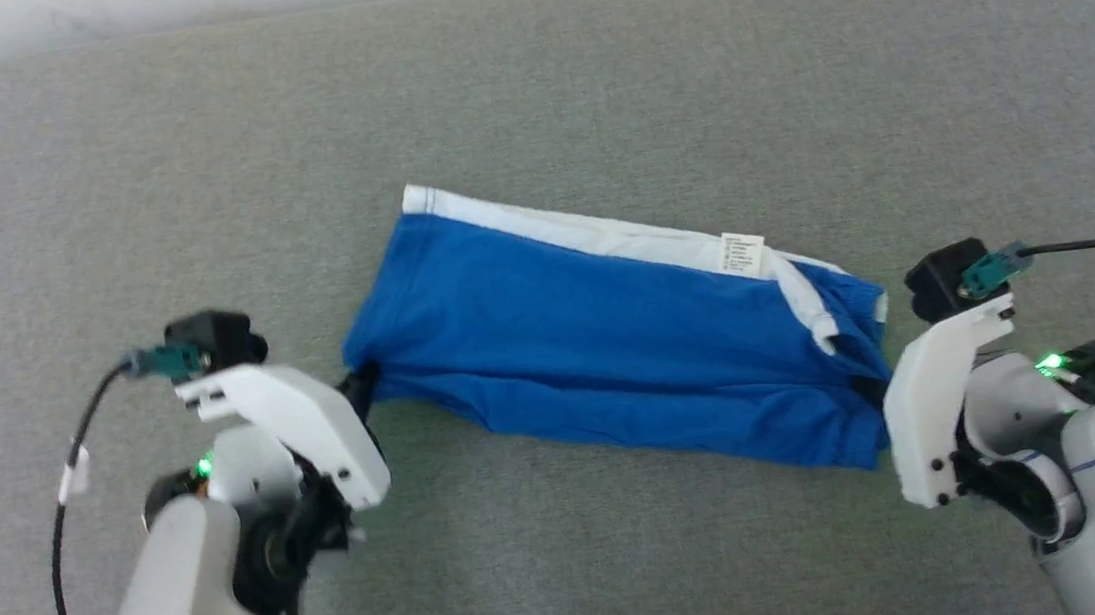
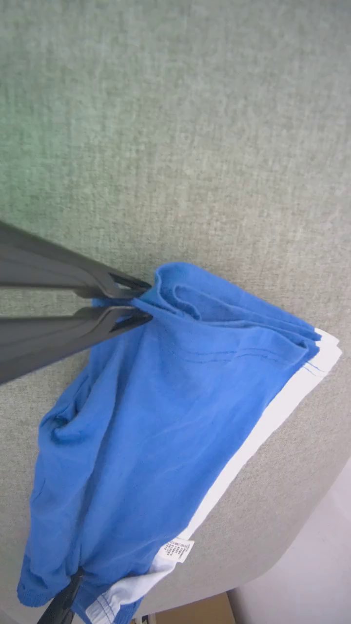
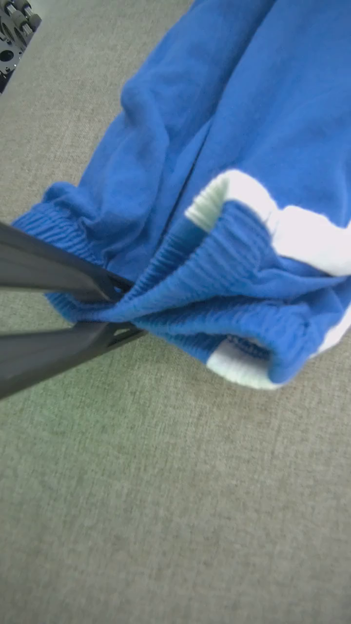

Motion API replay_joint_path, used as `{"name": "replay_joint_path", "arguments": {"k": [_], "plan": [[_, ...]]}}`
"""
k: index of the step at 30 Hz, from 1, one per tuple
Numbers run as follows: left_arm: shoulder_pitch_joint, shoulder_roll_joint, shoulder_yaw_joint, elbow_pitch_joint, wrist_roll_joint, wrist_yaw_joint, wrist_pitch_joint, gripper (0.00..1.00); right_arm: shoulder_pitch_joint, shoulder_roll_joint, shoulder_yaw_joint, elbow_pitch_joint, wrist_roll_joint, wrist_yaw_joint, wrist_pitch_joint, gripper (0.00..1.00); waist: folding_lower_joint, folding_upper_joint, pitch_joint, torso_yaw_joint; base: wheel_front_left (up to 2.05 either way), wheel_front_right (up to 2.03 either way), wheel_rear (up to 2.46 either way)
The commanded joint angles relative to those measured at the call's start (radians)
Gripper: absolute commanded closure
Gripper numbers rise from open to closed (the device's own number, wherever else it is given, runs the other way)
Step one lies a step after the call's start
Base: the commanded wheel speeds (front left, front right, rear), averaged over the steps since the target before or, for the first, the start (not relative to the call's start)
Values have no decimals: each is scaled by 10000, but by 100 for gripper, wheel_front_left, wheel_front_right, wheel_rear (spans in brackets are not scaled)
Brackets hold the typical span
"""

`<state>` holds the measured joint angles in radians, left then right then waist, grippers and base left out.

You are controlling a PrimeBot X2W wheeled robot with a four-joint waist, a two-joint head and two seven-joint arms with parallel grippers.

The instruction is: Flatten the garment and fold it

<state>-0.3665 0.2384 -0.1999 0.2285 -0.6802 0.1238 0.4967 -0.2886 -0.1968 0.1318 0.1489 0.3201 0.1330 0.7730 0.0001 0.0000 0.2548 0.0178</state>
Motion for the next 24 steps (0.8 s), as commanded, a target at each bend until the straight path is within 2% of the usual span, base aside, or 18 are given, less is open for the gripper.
{"name": "replay_joint_path", "arguments": {"k": [1, 7, 13, 16, 17, 18, 19, 24], "plan": [[291, 4, 86, -105, -36, -12, -125, 100, -147, -187, -24, 91, 53, -23, 47, 100, -1, 0, -136, 187, 0, 0, 0], [1784, -221, 89, -1202, -161, 187, -524, 100, -647, -1139, 329, 635, 661, -23, 304, 100, -1, 0, -381, 568, 0, 0, 0], [2861, -505, -391, -1834, -194, 453, -192, 100, -1110, -1918, 878, 1106, 1087, -23, 438, 100, -1, 0, -583, 883, 0, 0, 0], [3095, -621, -470, -1916, -263, 557, -121, 100, -1213, -2080, 1134, 1364, 1227, -23, 456, 100, -1, 0, -718, 949, 0, 0, 0], [3140, -647, -478, -1960, -290, 583, -104, 17, -1222, -2068, 1174, 1410, 1313, -23, 410, 82, -1, 0, -764, 956, 0, 0, 0], [3170, -634, -485, -1995, -275, 609, -96, 0, -1201, -2042, 1195, 1469, 1394, -23, 393, 12, -1, 0, -815, 954, 0, 0, 0], [3178, -619, -455, -2037, -256, 649, -128, 0, -1175, -2027, 1235, 1509, 1437, -23, 383, 0, -1, 0, -865, 940, 0, 0, 0], [3017, -419, -126, -2394, -33, 805, -585, 0, -908, -1781, 863, 1495, 1826, -23, -241, 0, -1, 0, -1138, 872, 0, 0, 0]]}}
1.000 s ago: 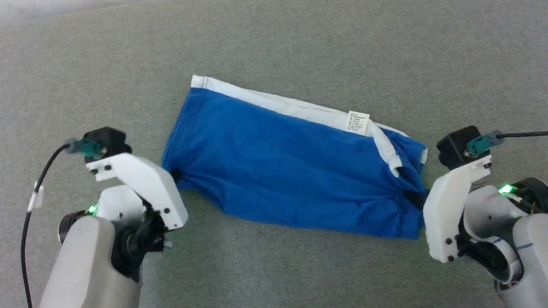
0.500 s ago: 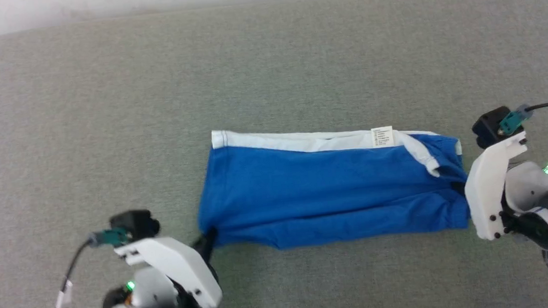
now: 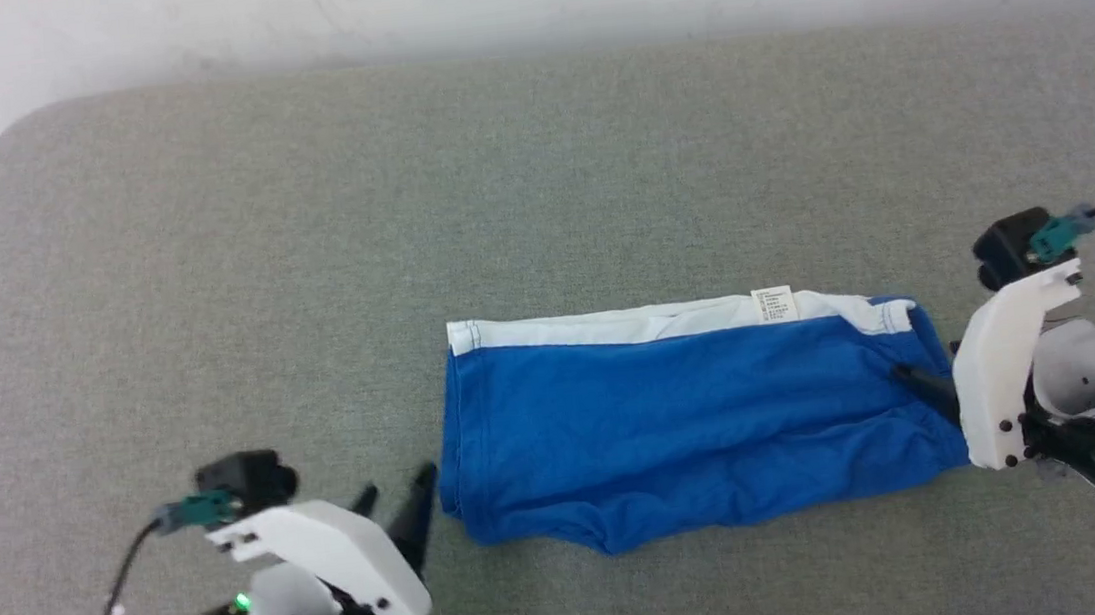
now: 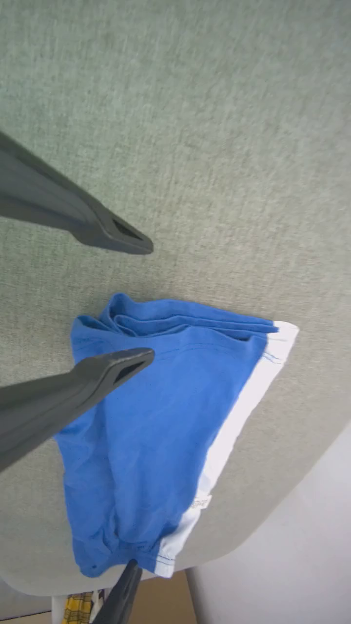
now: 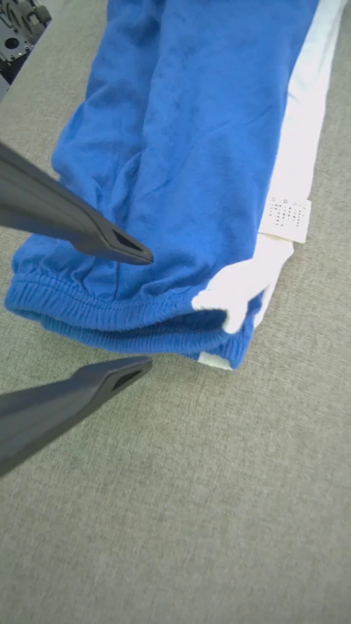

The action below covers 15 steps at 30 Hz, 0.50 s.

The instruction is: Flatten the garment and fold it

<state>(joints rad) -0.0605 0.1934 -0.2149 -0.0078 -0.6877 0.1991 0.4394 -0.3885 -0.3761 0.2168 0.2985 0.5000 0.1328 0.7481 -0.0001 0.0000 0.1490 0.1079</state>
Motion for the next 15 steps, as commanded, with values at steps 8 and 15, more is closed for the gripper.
{"name": "replay_joint_path", "arguments": {"k": [8, 15], "plan": [[-713, 544, 944, -488, 1806, -581, -4614, 0, 633, 857, -1641, -652, -703, -21, -1200, 0, 1, 0, -195, -180, 0, 0, 0], [-823, 392, 1052, 138, 3104, -801, -6959, 0, 533, 1749, -1887, -359, -1882, -21, -923, 0, 1, 0, 38, -224, 0, 0, 0]]}}
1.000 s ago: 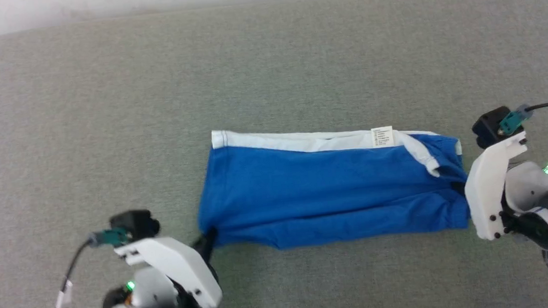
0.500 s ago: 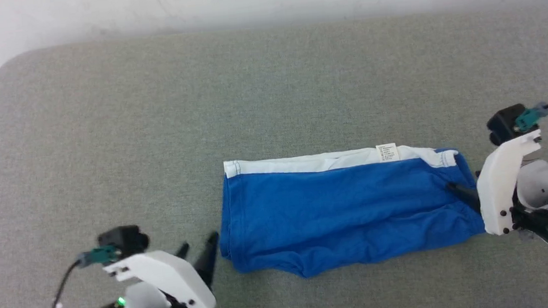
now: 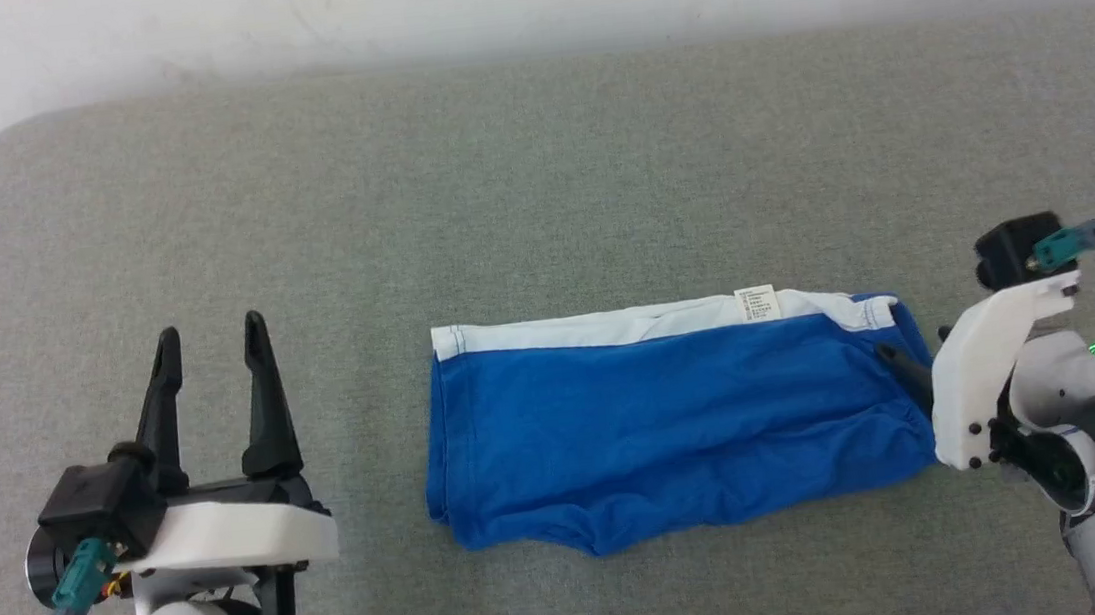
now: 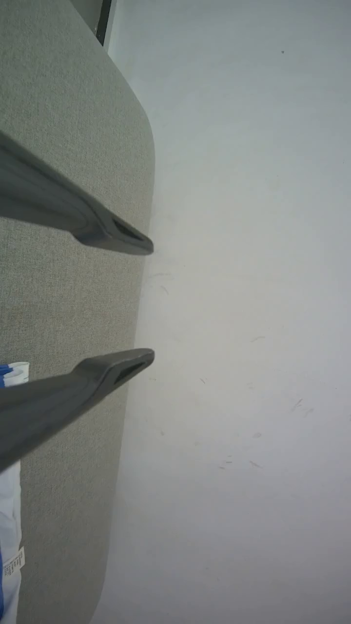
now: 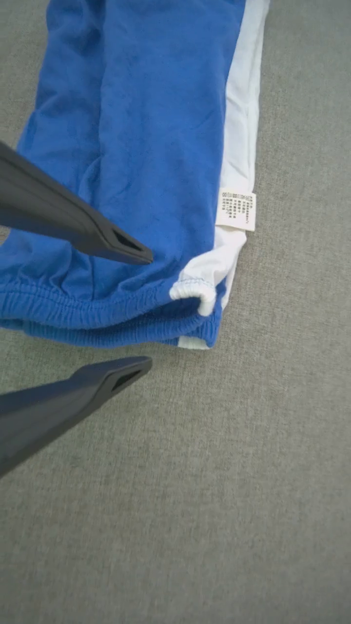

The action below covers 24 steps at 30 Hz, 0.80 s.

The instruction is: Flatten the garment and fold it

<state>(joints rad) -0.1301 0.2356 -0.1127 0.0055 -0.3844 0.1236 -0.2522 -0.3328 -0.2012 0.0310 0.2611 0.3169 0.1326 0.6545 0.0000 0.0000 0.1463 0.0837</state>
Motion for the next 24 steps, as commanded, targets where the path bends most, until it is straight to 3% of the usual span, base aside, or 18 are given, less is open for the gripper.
{"name": "replay_joint_path", "arguments": {"k": [1, 13, 14, 15, 16, 17, 21, 24], "plan": [[-161, -105, 72, -15, 183, -77, -70, 0, -79, 35, -30, 161, -215, -19, 84, 0, 0, 0, 139, 47, 0, 0, 0], [-234, -1008, 796, -660, 1574, -837, -93, 0, -836, 358, -231, 1963, -1192, -19, 633, 0, 0, 0, 708, 372, 0, 0, 0], [-216, -1054, 837, -625, 1630, -904, -93, 0, -868, 418, -299, 2053, -1096, -19, 721, 51, 0, 0, 707, 376, 0, 0, 0], [-208, -1101, 885, -607, 1684, -967, -93, 0, -905, 451, -294, 2074, -1005, -19, 757, 83, 0, 0, 701, 378, 0, 0, 0], [-208, -1101, 885, -607, 1684, -967, -93, 0, -905, 451, -294, 2074, -1005, -19, 757, 83, 0, 0, 701, 378, 0, 0, 0], [-194, -1151, 931, -583, 1720, -1029, -94, 0, -930, 442, -281, 2064, -931, -19, 776, 100, 0, 0, 694, 377, 0, 0, 0], [-189, -1322, 1084, -520, 1879, -1255, -94, 0, -922, 202, -542, 1952, -528, -19, 1011, 100, 0, 0, 636, 363, 0, 0, 0], [-204, -1464, 1185, -504, 2047, -1407, -94, 0, -938, -470, -1155, 1905, -477, -19, 1303, 100, 0, 0, 611, 330, 0, 0, 0]]}}
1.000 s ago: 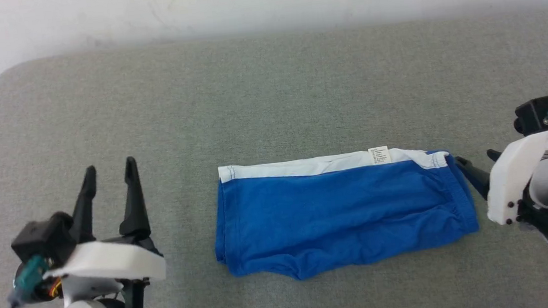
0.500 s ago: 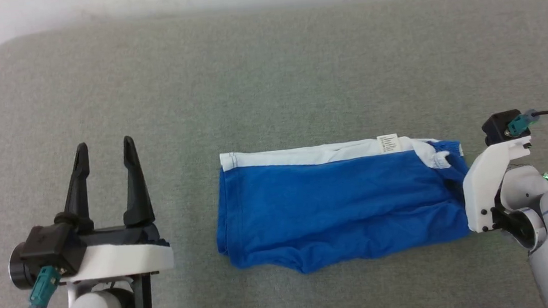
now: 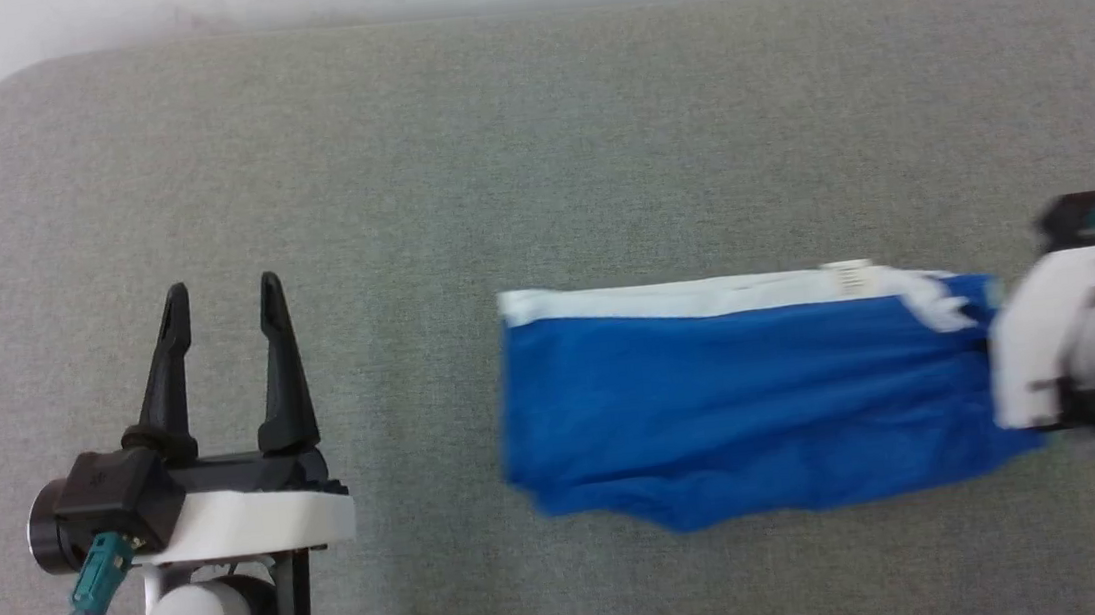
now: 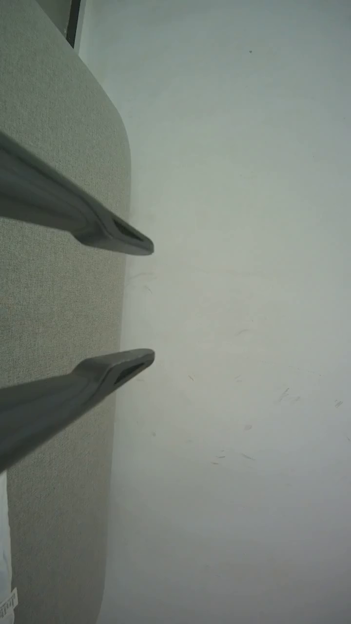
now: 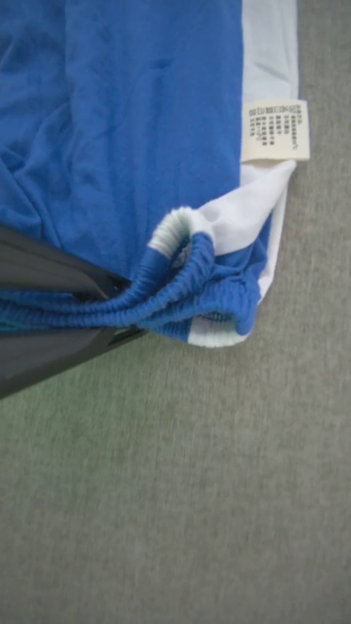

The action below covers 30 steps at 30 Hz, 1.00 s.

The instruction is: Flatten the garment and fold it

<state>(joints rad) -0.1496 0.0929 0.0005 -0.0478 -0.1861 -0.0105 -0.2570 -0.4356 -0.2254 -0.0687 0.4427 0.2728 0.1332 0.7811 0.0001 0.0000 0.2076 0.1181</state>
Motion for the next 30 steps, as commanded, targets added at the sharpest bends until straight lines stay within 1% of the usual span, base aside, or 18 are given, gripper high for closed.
{"name": "replay_joint_path", "arguments": {"k": [1, 3, 6, 11, 15, 20, 22, 25, 27, 30], "plan": [[-4, -56, 93, 33, 114, -94, -46, 0, 57, -363, -403, 126, -63, -25, 104, 100, -1, 0, 4, -42, 0, 0, 0], [-9, -93, 156, 50, 197, -152, -46, 0, -6, -687, -829, 233, -347, -25, 224, 100, -1, 0, 14, -69, 0, 0, 0], [-31, -141, 239, 85, 301, -227, -47, 0, -145, -893, -1445, 371, -790, -25, 367, 100, -1, 0, 22, -103, 0, 0, 0], [6, -184, 324, 271, 403, -305, -47, 0, -196, -1087, -1277, 208, -1264, -25, 758, 100, -1, 0, -49, -133, 0, 0, 0], [82, -220, 427, 462, 437, -348, -47, 0, -119, -1360, -230, -541, -1098, -25, 1654, 100, -1, 0, -214, -169, 0, 0, 0], [216, -266, 532, 526, 425, -409, -47, 0, 350, -1710, 1205, -2577, -65, -25, 3063, 100, -1, 0, -451, -211, 0, 0, 0], [273, -284, 565, 488, 416, -446, -47, 0, 505, -1668, 1564, -3372, 385, -25, 3550, 100, -1, 0, -496, -237, 0, 0, 0], [292, -313, 542, 472, 428, -489, -47, 0, 653, -1431, 1971, -4197, 799, -25, 3902, 100, -1, 0, -535, -183, 0, 0, 0], [265, -335, 521, 465, 414, -504, -47, 0, 684, -1087, 2167, -4473, 888, -25, 3896, 100, -1, 0, -538, -140, 0, 0, 0], [220, -362, 450, 444, 392, -557, -47, 0, 599, -488, 2529, -4463, 887, -25, 3648, 100, -1, 0, -523, -8, 0, 0, 0]]}}
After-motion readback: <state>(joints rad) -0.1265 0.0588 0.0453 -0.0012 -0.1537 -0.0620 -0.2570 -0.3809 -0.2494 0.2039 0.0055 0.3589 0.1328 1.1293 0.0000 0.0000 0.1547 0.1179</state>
